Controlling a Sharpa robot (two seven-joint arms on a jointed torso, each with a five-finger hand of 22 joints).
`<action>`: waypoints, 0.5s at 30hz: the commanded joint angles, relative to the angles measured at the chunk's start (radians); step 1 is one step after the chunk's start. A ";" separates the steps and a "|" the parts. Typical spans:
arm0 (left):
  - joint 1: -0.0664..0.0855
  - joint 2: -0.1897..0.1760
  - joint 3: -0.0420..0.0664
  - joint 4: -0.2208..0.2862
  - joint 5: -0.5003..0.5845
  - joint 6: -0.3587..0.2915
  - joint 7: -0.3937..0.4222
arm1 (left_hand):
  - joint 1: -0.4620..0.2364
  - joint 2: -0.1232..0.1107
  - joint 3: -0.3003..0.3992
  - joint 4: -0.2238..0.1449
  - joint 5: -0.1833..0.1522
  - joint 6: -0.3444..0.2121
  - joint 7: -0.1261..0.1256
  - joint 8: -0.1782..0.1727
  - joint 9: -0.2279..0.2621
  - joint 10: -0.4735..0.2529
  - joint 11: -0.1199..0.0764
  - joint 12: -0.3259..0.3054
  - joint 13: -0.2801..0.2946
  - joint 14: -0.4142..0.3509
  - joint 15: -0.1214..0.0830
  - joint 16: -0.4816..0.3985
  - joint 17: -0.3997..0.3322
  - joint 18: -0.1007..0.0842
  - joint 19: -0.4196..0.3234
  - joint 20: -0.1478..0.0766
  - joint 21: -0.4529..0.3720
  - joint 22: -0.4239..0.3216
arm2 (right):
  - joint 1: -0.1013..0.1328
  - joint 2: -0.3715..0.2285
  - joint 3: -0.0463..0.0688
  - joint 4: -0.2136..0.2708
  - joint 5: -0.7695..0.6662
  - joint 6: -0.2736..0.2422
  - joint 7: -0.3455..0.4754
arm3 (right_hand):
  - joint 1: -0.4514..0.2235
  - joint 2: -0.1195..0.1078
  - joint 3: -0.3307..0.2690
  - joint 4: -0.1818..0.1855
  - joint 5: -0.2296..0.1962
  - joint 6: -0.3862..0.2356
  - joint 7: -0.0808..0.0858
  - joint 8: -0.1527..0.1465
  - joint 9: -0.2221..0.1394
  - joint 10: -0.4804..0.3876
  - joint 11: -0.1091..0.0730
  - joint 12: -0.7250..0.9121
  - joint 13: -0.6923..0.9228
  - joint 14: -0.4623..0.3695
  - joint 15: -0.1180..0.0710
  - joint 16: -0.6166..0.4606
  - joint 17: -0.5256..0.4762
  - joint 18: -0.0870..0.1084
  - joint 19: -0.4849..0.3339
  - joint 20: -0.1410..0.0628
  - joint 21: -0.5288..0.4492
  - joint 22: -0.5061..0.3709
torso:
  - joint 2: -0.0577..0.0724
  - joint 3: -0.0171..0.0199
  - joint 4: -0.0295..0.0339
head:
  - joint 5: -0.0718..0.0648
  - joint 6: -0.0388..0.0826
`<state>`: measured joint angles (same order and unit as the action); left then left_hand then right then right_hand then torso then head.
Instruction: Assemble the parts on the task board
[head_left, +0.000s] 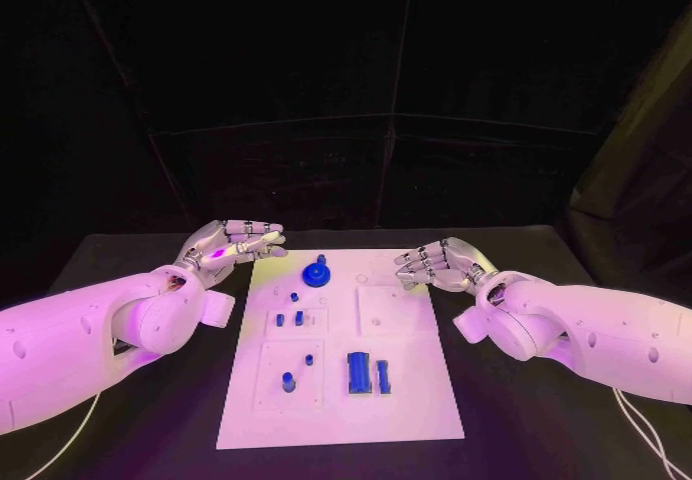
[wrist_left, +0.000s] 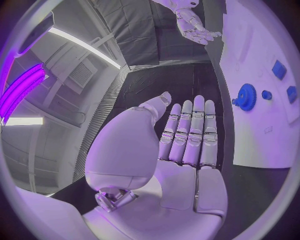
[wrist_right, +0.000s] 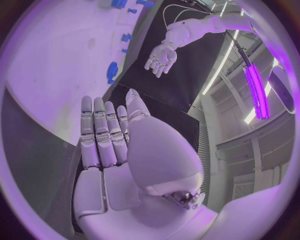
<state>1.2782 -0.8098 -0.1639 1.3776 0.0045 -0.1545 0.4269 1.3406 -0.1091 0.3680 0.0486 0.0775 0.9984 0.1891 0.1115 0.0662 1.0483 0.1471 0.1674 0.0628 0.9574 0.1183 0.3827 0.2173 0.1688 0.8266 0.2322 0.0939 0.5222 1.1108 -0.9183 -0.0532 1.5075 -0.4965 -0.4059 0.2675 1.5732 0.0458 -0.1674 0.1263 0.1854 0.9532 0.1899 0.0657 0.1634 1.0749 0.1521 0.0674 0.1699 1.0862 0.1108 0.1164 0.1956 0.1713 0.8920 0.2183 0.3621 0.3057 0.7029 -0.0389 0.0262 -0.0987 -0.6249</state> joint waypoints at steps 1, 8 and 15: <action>-0.003 0.023 0.001 -0.036 0.066 -0.075 0.086 | 0.000 0.007 -0.021 0.002 0.000 -0.014 0.002 -0.018 -0.001 -0.010 0.014 -0.032 0.000 -0.003 0.019 -0.086 -0.044 0.020 -0.039 0.025 -0.032 -0.057 | 0.004 0.044 0.009 -0.072 0.163 0.050 0.187 | -0.019 0.013 -0.002 -0.020 -0.007 -0.013 0.000 -0.003 -0.023 -0.017 0.004 -0.004 -0.046 0.000 0.014 -0.035 -0.041 0.012 0.004 0.013 -0.047 -0.035 | -0.008 0.0022 -0.0030 | 0.000 0.033; -0.010 0.103 0.002 -0.138 0.102 -0.137 0.108 | -0.002 0.026 -0.081 0.011 0.003 -0.035 -0.014 -0.049 -0.002 -0.057 0.049 -0.105 -0.001 -0.021 0.054 -0.229 -0.114 0.013 -0.136 0.055 -0.033 -0.170 | 0.005 0.167 0.033 -0.271 0.246 0.075 0.256 | -0.097 0.029 -0.017 -0.072 -0.006 -0.036 -0.002 -0.004 -0.079 -0.064 0.028 -0.006 -0.108 -0.024 0.036 -0.055 -0.127 0.012 -0.005 0.040 -0.169 -0.123 | -0.010 0.0071 0.0047 | 0.003 0.096; -0.029 0.079 0.015 -0.086 0.046 -0.118 0.055 | -0.585 0.109 -0.205 -0.049 -0.077 -0.455 -0.090 -0.111 -0.066 -0.489 -0.037 -0.167 -0.063 -0.429 -0.022 -0.294 -0.217 -0.062 -0.436 -0.070 -0.094 -0.322 | -0.005 0.143 0.032 -0.191 0.187 -0.015 0.165 | -0.739 -0.046 0.063 -0.126 -0.084 -0.434 -0.083 -0.066 -0.163 -0.503 -0.050 -0.067 -0.170 -0.486 -0.028 -0.116 -0.196 -0.062 -0.391 -0.073 -0.251 -0.201 | -0.033 0.0097 -0.0056 | 0.018 0.066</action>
<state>1.2495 -0.7318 -0.1510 1.2819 0.0577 -0.2415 0.4762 1.0220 -0.0285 0.2201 0.0216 0.0283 0.7357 0.1345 0.0223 0.0227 0.7570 0.1494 0.0222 0.0219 0.7142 0.1309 0.1186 0.0491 0.1464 0.5288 0.2192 0.0220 0.2706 1.1049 -0.7766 -0.0228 1.3048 -0.3370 -0.3839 0.4246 1.1297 0.0266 -0.1422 0.0169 0.1371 0.7018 0.1442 0.0220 0.0297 0.7733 0.1377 0.0218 0.0220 0.8122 0.1121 0.0219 0.0241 0.1467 0.6774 0.1969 0.1496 0.1415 0.6843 -0.0327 0.0239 -0.0871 -0.5556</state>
